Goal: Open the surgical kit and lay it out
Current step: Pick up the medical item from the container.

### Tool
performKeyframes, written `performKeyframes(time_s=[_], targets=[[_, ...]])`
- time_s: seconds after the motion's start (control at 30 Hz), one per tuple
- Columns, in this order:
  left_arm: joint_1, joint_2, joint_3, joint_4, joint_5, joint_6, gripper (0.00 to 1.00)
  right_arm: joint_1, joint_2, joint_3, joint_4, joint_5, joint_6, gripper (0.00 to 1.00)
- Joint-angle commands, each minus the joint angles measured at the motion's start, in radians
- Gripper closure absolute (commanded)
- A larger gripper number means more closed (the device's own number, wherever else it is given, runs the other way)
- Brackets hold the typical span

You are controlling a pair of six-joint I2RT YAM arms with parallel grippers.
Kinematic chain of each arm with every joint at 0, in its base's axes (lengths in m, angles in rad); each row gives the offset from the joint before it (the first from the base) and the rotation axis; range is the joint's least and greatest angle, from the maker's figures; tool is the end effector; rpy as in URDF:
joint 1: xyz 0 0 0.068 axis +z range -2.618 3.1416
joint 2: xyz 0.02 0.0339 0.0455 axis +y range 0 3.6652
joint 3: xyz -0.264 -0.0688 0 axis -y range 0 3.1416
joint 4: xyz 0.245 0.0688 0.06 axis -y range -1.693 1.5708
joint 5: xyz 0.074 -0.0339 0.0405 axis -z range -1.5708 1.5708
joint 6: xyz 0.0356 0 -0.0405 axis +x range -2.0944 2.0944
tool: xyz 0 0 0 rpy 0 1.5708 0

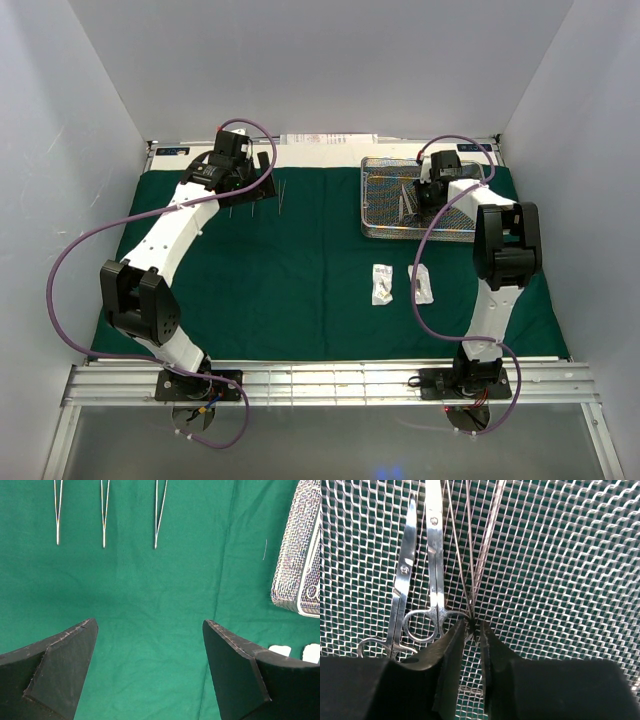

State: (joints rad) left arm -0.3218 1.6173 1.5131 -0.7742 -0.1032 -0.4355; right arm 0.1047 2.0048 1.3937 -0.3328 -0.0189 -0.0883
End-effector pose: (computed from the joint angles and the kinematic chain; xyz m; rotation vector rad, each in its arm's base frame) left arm 0.3351 -0.1079 0.3272 -0.1851 2.4471 -0.2094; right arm 0.4280 0.0456 0.1728 -0.2500 2.5023 0.0304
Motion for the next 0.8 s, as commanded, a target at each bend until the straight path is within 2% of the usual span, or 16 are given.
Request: performKeyframes(time_s=[0.0,0.1,0.37,0.6,0.77], targets=[[0.006,-0.033,-0.01,0.019,0.013,-0.009,0.03,-0.007,0.011,0.033,0.015,0.01,-0.018,0.77],[0.006,-0.033,-0.011,0.02,0.013,-0.012,0.03,-0.01,0.018,0.027,0.015,0.014,-0.025,0.78],[0.006,-0.023,0.001,0.019,0.028,-0.022,0.03,-0.014,-0.011,0.034,0.015,0.043,-0.028,0.92],[0.004,-0.014,0.03,0.018,0.043,-0.057,0.03,-0.01,-0.101,0.079,-0.005,0.039,-0.018,0.92],[0.006,-0.002,0.071,0.003,0.077,-0.138,0.04,0.033,-0.227,0.041,0.015,0.091,0.018,0.92]])
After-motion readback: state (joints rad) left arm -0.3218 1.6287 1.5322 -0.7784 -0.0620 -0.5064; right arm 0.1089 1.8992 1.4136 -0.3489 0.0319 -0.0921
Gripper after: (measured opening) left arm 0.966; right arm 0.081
